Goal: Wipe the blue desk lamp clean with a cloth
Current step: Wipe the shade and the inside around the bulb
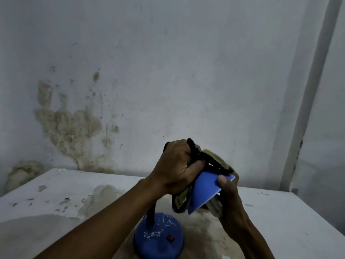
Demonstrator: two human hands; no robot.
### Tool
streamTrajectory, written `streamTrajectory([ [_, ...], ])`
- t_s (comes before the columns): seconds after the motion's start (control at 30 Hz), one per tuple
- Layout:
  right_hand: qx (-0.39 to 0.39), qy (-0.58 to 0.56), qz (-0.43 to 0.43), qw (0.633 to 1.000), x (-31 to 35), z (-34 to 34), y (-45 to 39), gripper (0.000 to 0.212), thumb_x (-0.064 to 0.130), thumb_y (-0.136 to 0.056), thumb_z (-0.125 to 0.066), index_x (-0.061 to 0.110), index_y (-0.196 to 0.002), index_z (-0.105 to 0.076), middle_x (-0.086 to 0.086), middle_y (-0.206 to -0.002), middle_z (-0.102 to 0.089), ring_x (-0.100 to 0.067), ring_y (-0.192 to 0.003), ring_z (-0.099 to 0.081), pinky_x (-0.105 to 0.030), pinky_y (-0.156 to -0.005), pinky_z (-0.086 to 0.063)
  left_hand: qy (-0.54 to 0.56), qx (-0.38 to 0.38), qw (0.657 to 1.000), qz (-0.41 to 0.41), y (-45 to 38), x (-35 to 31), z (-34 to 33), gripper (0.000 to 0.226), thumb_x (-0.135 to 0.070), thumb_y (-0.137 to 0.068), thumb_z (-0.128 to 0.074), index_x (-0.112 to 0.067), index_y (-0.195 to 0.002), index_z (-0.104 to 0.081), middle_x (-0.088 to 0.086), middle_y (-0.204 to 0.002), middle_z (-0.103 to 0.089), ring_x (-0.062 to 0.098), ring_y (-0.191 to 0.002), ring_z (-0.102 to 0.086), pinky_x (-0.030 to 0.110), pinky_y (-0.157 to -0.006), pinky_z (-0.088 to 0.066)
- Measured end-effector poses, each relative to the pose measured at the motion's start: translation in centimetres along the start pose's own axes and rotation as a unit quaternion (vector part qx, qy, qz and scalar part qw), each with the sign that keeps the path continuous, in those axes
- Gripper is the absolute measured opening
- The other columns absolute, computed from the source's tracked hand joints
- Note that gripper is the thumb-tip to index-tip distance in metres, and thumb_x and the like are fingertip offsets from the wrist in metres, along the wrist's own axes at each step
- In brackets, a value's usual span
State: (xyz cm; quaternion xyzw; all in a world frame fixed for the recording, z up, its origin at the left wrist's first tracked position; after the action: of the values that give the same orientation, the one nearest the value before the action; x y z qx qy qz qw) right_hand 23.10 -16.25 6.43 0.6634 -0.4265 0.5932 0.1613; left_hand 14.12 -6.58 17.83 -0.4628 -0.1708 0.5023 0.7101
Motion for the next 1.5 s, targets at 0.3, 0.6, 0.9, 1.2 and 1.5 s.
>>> streamTrajectory([
  [0.3,-0.003,-0.008,-0.028,1.0,-0.7,0.3,-0.7,0.088,0.064,-0.052,-0.067,0.04,-0.131,-0.037,-0.012,-0.123,-0.056,-0.041,-0.109,-0.063,-0.066,-0.083,-0.054,0.213,-0.146,0.89,0.376,-0.7,6.9,0.2,0.049,-0.044,-0.088,-0.055,-0.019,-0.047,-0.045,-0.005,-0.05,-0.05,0.021,-0.058,-0.051,0.032,-0.061,-0.039],
  [0.6,-0.013,-0.009,-0.029,0.999,-0.6,0.3,-0.3,0.099,0.07,-0.056,-0.064,0.015,-0.135,-0.039,-0.024,-0.113,-0.059,-0.029,-0.08,-0.07,-0.039,-0.061,-0.057,0.366,-0.224,0.762,0.484,1.6,7.3,-1.0,0.05,-0.054,-0.068,-0.054,-0.009,-0.081,-0.072,0.015,-0.095,-0.073,0.036,-0.095,-0.068,0.05,-0.092,-0.054],
  [0.9,-0.029,-0.001,-0.055,0.998,-0.5,-0.1,0.1,0.098,0.07,-0.052,-0.063,0.017,-0.132,-0.043,-0.026,-0.122,-0.058,-0.037,-0.094,-0.066,-0.044,-0.065,-0.057,0.388,-0.3,0.733,0.471,5.6,8.3,-1.0,0.038,-0.045,-0.079,-0.054,-0.017,-0.053,-0.055,0.007,-0.06,-0.055,0.034,-0.072,-0.054,0.049,-0.071,-0.045],
  [1.2,-0.04,0.017,-0.062,0.997,-0.2,-0.5,0.2,0.1,0.073,-0.052,-0.06,0.018,-0.135,-0.044,-0.024,-0.13,-0.057,-0.044,-0.113,-0.061,-0.041,-0.064,-0.056,0.381,-0.258,0.739,0.492,11.1,11.1,-2.1,0.033,-0.034,-0.102,-0.047,-0.013,-0.078,-0.057,0.005,-0.068,-0.061,0.027,-0.069,-0.06,0.037,-0.07,-0.051],
  [1.5,-0.088,0.006,-0.06,0.994,0.3,-1.7,0.7,0.096,0.075,-0.051,-0.063,0.025,-0.129,-0.04,-0.017,-0.129,-0.055,-0.041,-0.109,-0.063,-0.066,-0.079,-0.055,0.341,-0.233,0.812,0.412,6.9,4.2,-1.8,0.054,-0.058,-0.094,-0.043,-0.014,-0.117,-0.063,0.011,-0.107,-0.071,0.027,-0.099,-0.068,0.048,-0.086,-0.056],
])
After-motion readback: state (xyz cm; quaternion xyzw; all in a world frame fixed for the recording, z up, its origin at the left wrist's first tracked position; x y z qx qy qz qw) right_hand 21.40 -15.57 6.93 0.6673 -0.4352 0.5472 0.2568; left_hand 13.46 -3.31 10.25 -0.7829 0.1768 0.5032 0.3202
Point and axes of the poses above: each hand's wrist, its own y-axis away from the middle knuckle, its own z-axis out of the back of the hand, x = y × z, the point moved 7 cm from there along -y, towards the middle knuckle
